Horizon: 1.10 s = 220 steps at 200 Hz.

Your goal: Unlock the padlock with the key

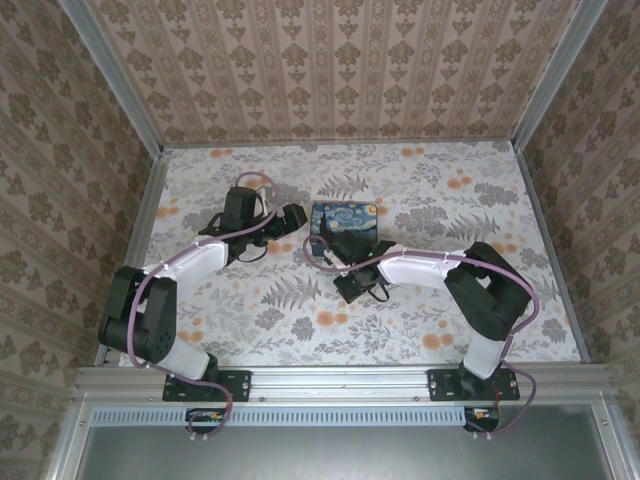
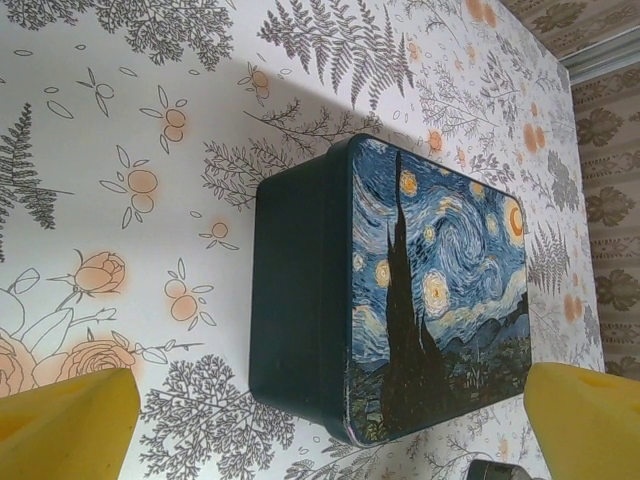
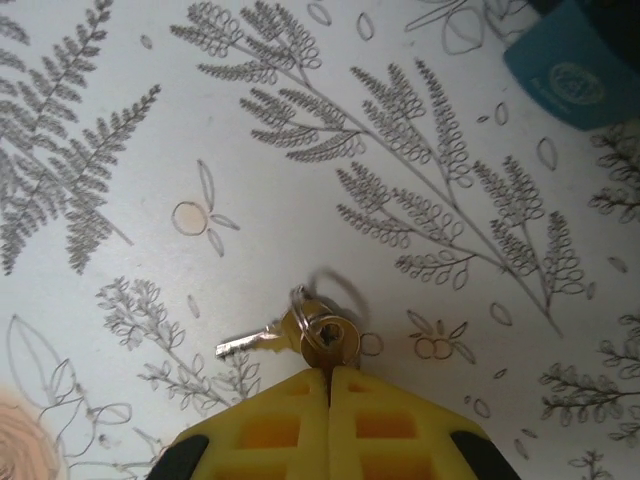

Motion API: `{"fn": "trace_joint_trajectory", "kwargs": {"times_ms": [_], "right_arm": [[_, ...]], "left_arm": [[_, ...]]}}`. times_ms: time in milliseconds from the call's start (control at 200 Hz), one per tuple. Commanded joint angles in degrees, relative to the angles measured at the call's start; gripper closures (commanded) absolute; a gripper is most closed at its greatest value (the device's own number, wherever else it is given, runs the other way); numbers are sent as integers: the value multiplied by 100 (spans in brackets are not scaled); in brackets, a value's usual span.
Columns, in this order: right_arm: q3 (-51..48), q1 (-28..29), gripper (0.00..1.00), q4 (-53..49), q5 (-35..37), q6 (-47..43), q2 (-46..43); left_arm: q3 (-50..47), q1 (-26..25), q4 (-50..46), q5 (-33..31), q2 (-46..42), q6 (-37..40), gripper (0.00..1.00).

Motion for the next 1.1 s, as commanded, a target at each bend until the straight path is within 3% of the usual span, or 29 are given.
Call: {"fn": "trace_joint_trajectory", "kwargs": {"times_ms": [0,550,635,695,850,1095], "right_arm": [[-240,-25,100,1,-527,299,-308],[-324,-192,100,96,-977,634,-968],[-315,-181,60,63,-940,541,-857],[-303,-182,51,41,-891,482,-760],[-211,-111,48,-124,-789,219,-508],[234,151,44,-807,-4,-311,-160]], "left_arm": [[-66,35,162,225,-44,-210,0],[-81,-48,117,464,-160,-593,0],[-96,-48,134,455,-151,-600,0],[-95,-48,137,457,-144,-602,0],[-113,-41,189,465,-127,-603,0],[-98,-37,254,477,-98,-603,0]]}}
